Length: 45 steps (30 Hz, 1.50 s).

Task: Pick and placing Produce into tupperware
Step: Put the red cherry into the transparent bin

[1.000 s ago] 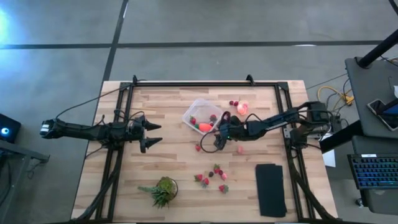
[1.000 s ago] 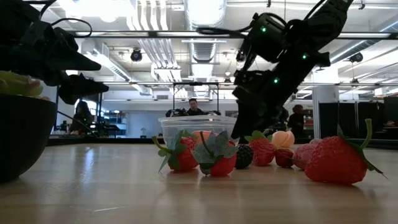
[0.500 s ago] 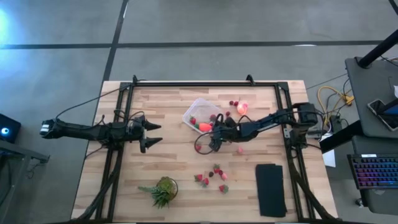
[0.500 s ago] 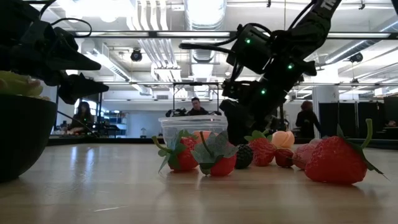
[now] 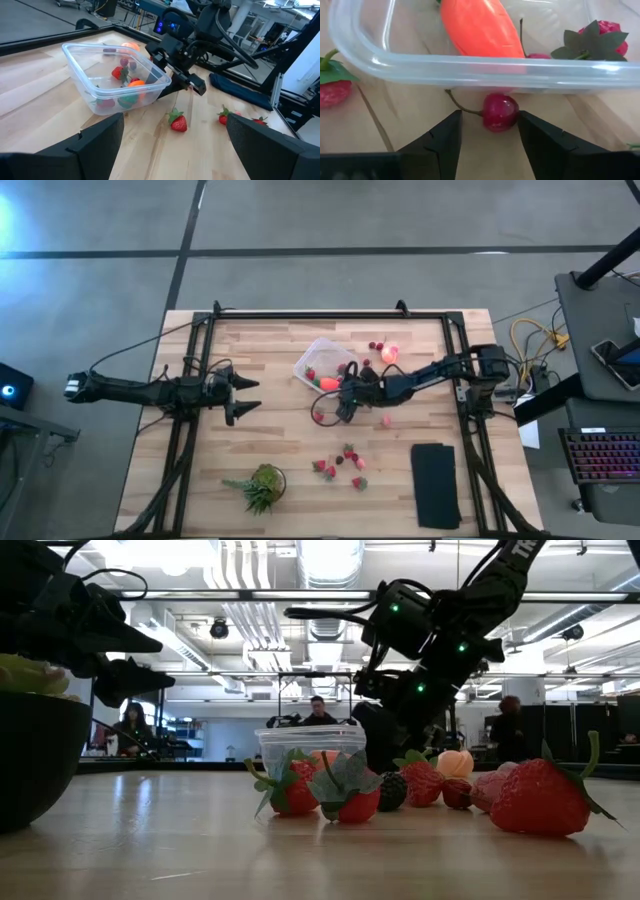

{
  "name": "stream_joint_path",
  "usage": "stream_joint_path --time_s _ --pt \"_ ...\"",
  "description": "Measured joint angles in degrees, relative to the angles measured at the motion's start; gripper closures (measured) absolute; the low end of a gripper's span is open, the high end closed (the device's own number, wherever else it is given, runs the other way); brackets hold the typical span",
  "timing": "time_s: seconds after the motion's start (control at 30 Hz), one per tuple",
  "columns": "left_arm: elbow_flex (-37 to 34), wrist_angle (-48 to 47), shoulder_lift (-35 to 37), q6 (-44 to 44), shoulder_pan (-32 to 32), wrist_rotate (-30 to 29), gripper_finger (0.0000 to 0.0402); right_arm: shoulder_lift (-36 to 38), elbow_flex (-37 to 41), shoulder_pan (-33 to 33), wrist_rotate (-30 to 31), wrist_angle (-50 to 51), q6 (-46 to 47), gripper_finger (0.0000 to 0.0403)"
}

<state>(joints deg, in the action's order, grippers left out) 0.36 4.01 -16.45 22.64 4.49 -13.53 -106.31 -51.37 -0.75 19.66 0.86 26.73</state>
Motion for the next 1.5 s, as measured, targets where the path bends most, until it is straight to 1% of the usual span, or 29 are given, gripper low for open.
stream_joint_path --time_s 0.57,0.73,0.93,1.17,1.3,1.4,1.5 --pt "0.0 0.0 0.0 0.0 0.0 0.0 0.0063 0.0 0.1 -2.2 -0.1 0.0 -3.4 0.0283" --pt "0.0 0.0 0.0 0.0 0.0 0.0 0.0063 1.3 0.3 -2.2 -1.6 1.0 -4.6 0.03" --pt "0.0 0.0 0.0 0.0 0.0 0.0 0.0063 4.6 0.2 -1.9 -1.5 3.2 -6.4 0.0308" --pt "0.0 0.0 0.1 0.0 0.0 0.0 0.0063 9.6 1.1 -0.6 -1.6 12.6 -7.4 0.0302" --pt "0.0 0.0 0.0 0.0 0.0 0.0 0.0063 15.0 1.9 0.5 -1.9 14.7 -7.5 0.0303" --pt "0.0 0.0 0.0 0.0 0.0 0.0 0.0063 19.7 1.9 0.5 -1.6 13.9 -7.8 0.0306" --pt "0.0 0.0 0.0 0.0 0.0 0.0 0.0063 23.1 1.1 -0.5 1.2 13.5 -8.0 0.0306"
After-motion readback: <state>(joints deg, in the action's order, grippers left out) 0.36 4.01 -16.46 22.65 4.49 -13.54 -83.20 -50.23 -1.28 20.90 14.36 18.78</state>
